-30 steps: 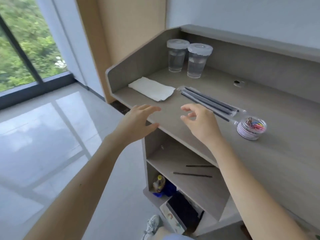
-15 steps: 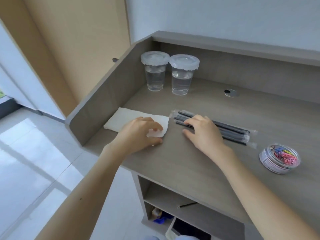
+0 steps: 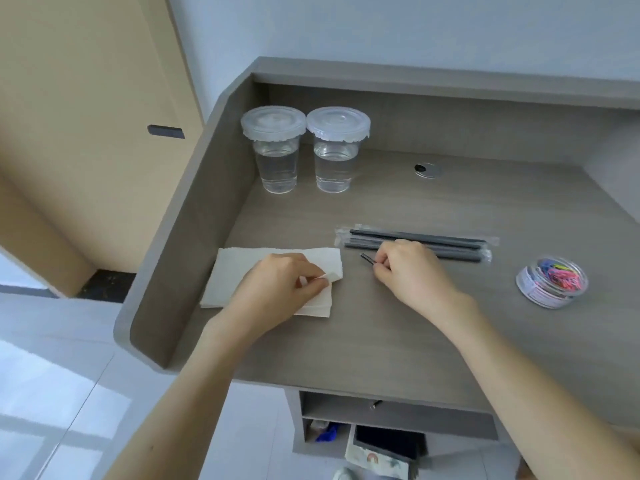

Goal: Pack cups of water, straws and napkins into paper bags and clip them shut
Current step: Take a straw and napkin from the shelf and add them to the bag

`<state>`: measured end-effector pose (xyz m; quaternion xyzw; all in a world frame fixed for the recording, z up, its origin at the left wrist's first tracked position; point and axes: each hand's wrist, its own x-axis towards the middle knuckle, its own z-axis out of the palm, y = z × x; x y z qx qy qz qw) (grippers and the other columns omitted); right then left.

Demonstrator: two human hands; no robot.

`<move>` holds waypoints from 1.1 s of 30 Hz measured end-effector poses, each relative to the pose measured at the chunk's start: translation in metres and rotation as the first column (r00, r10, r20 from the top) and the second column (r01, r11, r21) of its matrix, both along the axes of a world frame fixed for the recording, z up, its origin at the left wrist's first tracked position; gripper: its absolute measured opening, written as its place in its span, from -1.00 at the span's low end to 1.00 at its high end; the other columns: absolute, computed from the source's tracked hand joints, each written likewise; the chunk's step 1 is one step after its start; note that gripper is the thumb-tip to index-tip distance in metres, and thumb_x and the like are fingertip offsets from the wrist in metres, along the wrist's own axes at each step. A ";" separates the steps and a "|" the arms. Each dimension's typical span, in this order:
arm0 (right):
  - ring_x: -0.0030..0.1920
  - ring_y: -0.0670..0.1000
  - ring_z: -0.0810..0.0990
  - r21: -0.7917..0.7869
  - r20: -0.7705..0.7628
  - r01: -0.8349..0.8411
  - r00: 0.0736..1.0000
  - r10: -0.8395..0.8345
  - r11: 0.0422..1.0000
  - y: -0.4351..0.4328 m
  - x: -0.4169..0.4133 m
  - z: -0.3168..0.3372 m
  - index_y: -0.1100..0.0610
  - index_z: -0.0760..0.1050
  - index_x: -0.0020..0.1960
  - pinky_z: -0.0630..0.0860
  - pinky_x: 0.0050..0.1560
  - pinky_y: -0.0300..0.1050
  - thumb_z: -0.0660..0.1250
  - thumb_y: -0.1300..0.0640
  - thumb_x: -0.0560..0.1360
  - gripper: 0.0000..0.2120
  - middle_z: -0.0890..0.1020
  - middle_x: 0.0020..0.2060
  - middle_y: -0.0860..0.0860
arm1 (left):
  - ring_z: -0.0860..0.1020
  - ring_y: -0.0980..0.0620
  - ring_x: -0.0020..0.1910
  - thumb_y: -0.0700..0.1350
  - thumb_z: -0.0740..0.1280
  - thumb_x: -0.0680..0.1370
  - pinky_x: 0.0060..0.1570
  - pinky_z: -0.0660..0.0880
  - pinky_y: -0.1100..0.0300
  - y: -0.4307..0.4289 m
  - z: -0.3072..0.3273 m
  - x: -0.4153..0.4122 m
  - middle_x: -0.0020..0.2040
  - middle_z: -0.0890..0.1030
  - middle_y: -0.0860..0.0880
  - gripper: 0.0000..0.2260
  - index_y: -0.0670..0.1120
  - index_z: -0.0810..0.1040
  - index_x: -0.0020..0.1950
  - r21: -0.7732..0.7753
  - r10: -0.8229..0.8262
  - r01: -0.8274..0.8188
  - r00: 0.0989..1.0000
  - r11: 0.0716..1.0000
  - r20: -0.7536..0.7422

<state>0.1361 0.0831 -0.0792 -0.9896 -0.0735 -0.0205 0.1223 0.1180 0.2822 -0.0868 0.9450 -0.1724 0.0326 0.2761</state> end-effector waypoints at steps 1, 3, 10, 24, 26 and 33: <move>0.02 0.13 0.51 0.035 0.001 0.037 0.999 -0.037 0.999 0.000 -0.005 0.001 0.19 0.52 0.00 0.40 -0.03 -0.04 0.21 0.18 0.52 -0.85 0.57 -0.06 0.08 | 0.49 0.08 -0.28 -0.05 0.35 0.51 -0.15 0.48 0.14 0.001 -0.001 0.000 -0.20 0.58 0.08 -0.86 -0.06 0.67 -0.13 -0.019 0.002 -0.001 1.000 1.000 0.006; -0.02 0.10 0.53 0.162 0.010 0.109 0.994 -0.112 0.981 -0.003 -0.018 0.006 0.19 0.54 -0.05 0.44 -0.03 -0.05 0.23 0.18 0.50 -0.87 0.59 -0.16 0.04 | 0.49 0.08 -0.29 -0.04 0.34 0.52 -0.16 0.48 0.13 0.001 0.000 -0.001 -0.21 0.58 0.09 -0.84 -0.07 0.67 -0.14 -0.043 -0.006 0.006 1.000 0.999 -0.002; -0.38 -0.08 0.45 0.673 -0.137 0.355 0.922 -0.362 0.649 -0.029 -0.079 0.009 0.02 0.47 -0.26 0.44 -0.40 -0.24 0.30 0.19 0.49 -0.83 0.51 -0.40 -0.09 | 0.50 0.17 -0.34 -0.07 0.38 0.49 -0.25 0.37 0.35 -0.042 0.014 -0.025 -0.30 0.58 0.09 -0.88 -0.07 0.68 -0.16 -0.290 -0.058 0.064 0.998 0.955 0.028; -0.33 -0.16 0.51 0.941 -0.087 0.286 0.724 -0.685 0.182 -0.230 -0.280 -0.009 0.04 0.52 -0.23 0.49 -0.16 -0.16 0.33 0.23 0.48 -0.85 0.58 -0.42 -0.13 | 0.47 0.12 -0.33 -0.02 0.26 0.57 -0.29 0.37 0.37 -0.317 0.001 -0.193 -0.31 0.61 0.05 -0.78 -0.06 0.66 -0.11 -0.410 -0.421 0.415 0.903 0.812 0.080; -0.38 -0.22 0.50 0.936 -0.075 0.298 0.688 -0.722 0.187 -0.274 -0.310 -0.012 0.05 0.52 -0.23 0.46 -0.23 -0.30 0.33 0.24 0.48 -0.85 0.58 -0.44 -0.16 | 0.49 0.06 -0.37 -0.01 0.24 0.57 -0.29 0.44 0.19 -0.367 -0.005 -0.219 -0.35 0.58 0.04 -0.77 -0.06 0.64 -0.14 -0.366 -0.472 0.466 0.878 0.806 0.080; -0.30 -0.24 0.55 0.937 -0.177 0.348 0.566 -0.805 0.038 -0.391 -0.376 -0.029 0.12 0.55 -0.15 0.41 -0.26 -0.42 0.33 0.23 0.48 -0.94 0.62 -0.30 -0.06 | 0.58 0.00 -0.34 -0.13 0.40 0.47 -0.36 0.44 0.25 -0.506 -0.025 -0.271 -0.35 0.63 -0.02 -0.92 -0.07 0.67 -0.08 -0.278 -0.582 0.579 0.809 0.767 0.080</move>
